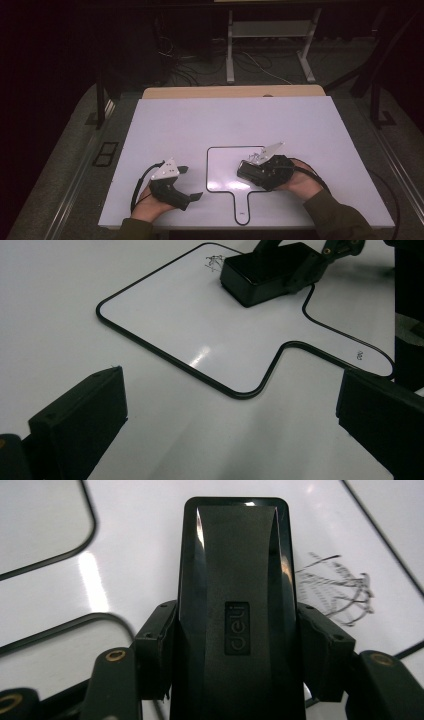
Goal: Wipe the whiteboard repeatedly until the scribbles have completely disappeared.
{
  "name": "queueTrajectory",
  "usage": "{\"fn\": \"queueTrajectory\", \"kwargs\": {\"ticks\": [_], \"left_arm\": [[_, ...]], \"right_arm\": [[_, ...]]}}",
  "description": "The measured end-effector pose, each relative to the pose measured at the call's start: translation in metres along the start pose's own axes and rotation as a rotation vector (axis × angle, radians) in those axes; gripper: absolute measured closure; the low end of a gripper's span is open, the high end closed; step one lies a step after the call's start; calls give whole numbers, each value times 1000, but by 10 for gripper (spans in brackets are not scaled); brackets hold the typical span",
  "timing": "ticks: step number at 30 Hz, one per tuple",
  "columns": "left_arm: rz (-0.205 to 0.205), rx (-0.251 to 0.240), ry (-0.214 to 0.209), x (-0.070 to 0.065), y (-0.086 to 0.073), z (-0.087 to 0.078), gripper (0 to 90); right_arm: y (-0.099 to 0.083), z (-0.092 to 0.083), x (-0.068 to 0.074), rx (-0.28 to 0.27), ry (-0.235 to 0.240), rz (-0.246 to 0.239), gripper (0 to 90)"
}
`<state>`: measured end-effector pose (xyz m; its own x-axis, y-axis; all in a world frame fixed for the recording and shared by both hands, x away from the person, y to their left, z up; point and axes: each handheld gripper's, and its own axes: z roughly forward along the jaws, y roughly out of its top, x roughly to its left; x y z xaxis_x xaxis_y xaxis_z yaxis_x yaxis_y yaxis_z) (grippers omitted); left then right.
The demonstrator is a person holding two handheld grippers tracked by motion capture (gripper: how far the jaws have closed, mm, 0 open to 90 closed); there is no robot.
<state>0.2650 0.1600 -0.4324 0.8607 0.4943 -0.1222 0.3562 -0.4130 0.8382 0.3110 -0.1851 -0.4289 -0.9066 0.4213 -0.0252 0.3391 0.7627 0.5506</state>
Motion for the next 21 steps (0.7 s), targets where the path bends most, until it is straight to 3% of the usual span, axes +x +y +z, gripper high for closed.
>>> {"fn": "queueTrajectory", "kwargs": {"ticks": [2,5,11,13,14,21], "left_arm": [[-1,0,0,0,0,0,0],[-2,-2,0,0,0,0,0],[0,0,-1,0,0,1,0],[-3,2,0,0,0,1,0],[-5,3,-1,1,0,1,0],[-1,4,-1,1,0,0,0]], "right_arm": [[0,-1,4,2,-6,-26,385],[1,-2,1,-10,-15,-11,385],[14,-3,-40,-27,-85,59,386],[17,-2,-46,-30,-94,80,386],[20,2,-57,-27,-109,89,386],[25,11,-75,-8,-130,116,386]]}}
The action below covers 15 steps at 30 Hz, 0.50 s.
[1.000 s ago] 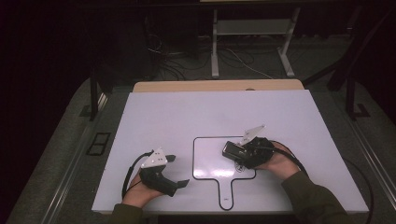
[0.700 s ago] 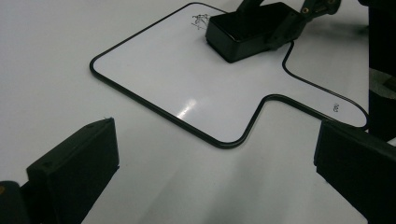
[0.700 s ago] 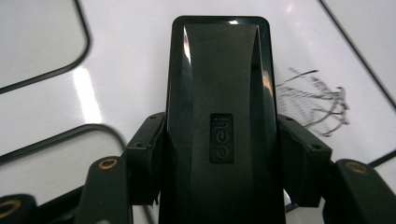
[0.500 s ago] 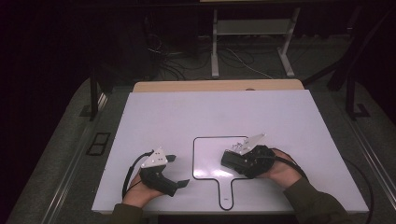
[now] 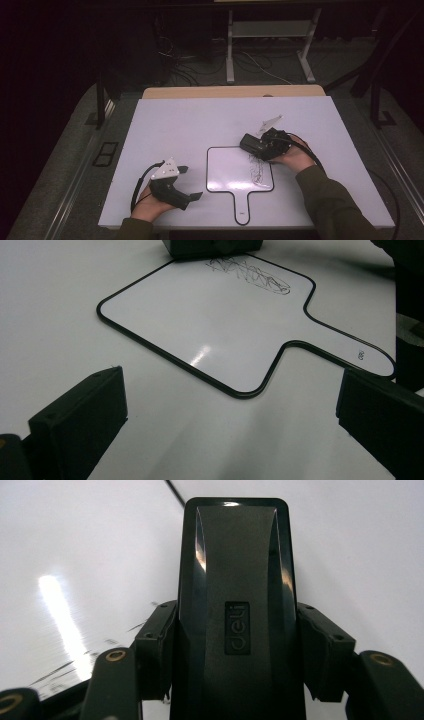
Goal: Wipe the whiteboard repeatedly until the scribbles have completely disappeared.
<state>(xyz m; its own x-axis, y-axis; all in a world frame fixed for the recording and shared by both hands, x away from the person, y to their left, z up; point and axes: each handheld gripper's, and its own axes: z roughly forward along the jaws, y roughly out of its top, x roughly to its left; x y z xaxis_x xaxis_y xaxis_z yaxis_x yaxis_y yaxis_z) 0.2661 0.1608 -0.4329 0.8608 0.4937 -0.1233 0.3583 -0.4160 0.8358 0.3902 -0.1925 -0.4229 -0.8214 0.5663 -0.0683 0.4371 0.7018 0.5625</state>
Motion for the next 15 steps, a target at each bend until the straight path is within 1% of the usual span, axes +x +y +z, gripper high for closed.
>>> {"fn": "queueTrajectory", "kwargs": {"ticks": [4,6,7,10,11,12,13,14,15], "left_arm": [[-1,0,0,0,0,0,0],[-1,0,0,-1,0,0,0],[-1,0,0,-1,0,0,0],[0,-1,1,-1,0,0,0],[0,-1,1,-1,0,0,0],[0,0,1,-1,0,0,0],[0,0,2,-1,0,0,0],[-1,-1,2,-1,0,0,0],[0,0,2,-1,0,0,0]], "right_arm": [[-3,6,-4,12,-10,-7,386],[-3,6,-4,12,-7,4,386],[-3,6,-3,13,-9,-6,386],[-3,5,0,15,-5,-11,386],[-4,5,1,14,-7,-23,386],[-4,4,4,17,0,-16,386],[-5,4,5,12,2,-27,386],[-7,2,9,10,9,-31,386],[-7,2,9,10,9,-31,386]]}}
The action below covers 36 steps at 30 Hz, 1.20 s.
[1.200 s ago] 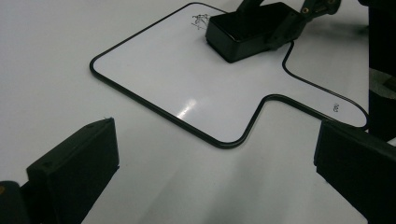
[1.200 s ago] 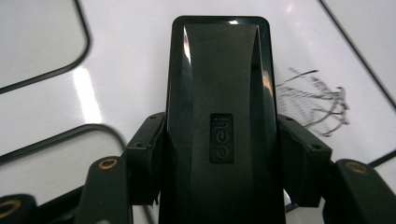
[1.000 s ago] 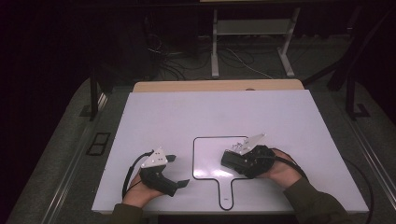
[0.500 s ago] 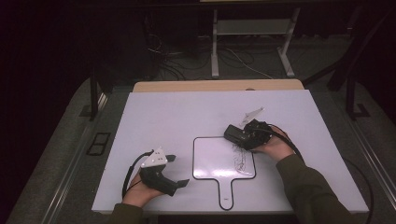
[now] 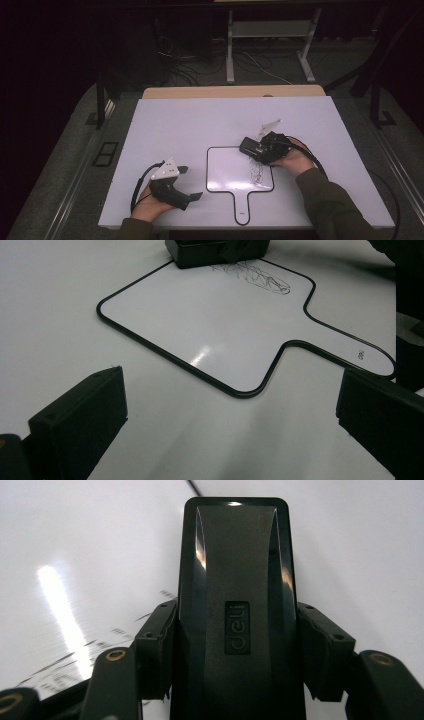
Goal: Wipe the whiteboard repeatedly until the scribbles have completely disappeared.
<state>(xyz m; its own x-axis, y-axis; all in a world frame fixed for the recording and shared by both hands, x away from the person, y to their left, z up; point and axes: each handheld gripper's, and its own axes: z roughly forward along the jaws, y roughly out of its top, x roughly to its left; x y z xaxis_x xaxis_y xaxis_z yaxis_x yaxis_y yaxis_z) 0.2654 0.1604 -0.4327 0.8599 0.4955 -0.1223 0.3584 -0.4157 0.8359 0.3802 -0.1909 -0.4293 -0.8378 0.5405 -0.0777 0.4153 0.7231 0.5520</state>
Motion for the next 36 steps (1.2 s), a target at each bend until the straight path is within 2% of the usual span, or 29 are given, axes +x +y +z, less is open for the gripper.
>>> {"fn": "queueTrajectory", "kwargs": {"ticks": [8,9,12,25,29,30,36], "left_arm": [[4,2,-1,-1,0,1,0],[4,2,-1,-1,0,1,0],[4,2,0,-1,0,1,0],[5,1,-3,-2,1,1,0],[9,2,-4,-2,1,2,0],[10,6,-3,-2,2,1,0],[8,2,-5,-2,1,2,0]], "right_arm": [[-7,-7,19,6,29,-44,386],[-9,-9,24,7,33,-61,386],[-11,-12,30,9,45,-64,386],[-23,-26,68,26,91,-137,386],[-23,-25,66,26,95,-142,386],[-23,-24,64,22,106,-131,386],[-17,-18,50,28,78,-117,386]]}}
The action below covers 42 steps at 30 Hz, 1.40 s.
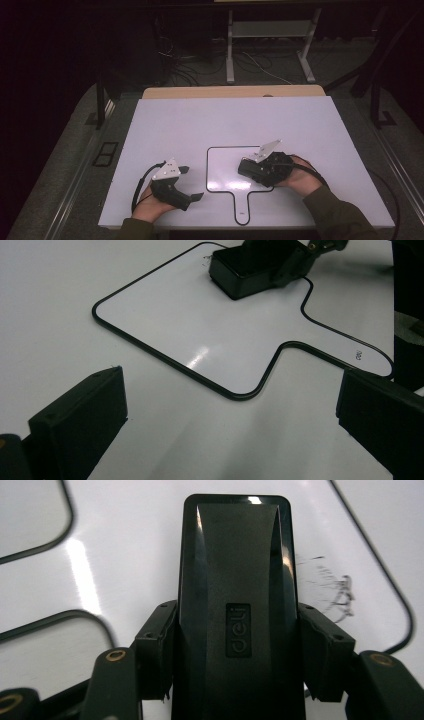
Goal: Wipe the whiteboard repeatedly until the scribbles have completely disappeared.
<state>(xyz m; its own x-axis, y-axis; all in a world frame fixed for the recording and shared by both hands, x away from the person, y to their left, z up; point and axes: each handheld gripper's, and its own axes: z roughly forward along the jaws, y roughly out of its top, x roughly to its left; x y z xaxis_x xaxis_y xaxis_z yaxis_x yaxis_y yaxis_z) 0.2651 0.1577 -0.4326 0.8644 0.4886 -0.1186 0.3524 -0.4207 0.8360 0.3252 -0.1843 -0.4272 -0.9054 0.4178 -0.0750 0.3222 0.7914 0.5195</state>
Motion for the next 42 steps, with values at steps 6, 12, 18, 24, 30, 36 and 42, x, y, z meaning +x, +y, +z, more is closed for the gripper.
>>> {"fn": "queueTrajectory", "kwargs": {"ticks": [6,12,18,24,30,36,42], "left_arm": [[0,1,-1,0,0,0,0],[-3,2,-5,0,0,1,0],[-2,2,-6,0,0,1,0],[-1,7,-8,0,0,1,0],[-2,7,-9,0,0,1,0],[-4,1,-8,0,-1,1,0],[-4,4,-9,0,-1,1,0]], "right_arm": [[5,5,-19,-2,-17,34,386],[11,11,-37,0,-28,57,386],[18,15,-52,17,-55,71,386],[22,19,-69,21,-74,102,386],[24,22,-80,18,-81,119,387],[23,21,-77,21,-97,105,386],[18,17,-66,17,-78,89,386]]}}
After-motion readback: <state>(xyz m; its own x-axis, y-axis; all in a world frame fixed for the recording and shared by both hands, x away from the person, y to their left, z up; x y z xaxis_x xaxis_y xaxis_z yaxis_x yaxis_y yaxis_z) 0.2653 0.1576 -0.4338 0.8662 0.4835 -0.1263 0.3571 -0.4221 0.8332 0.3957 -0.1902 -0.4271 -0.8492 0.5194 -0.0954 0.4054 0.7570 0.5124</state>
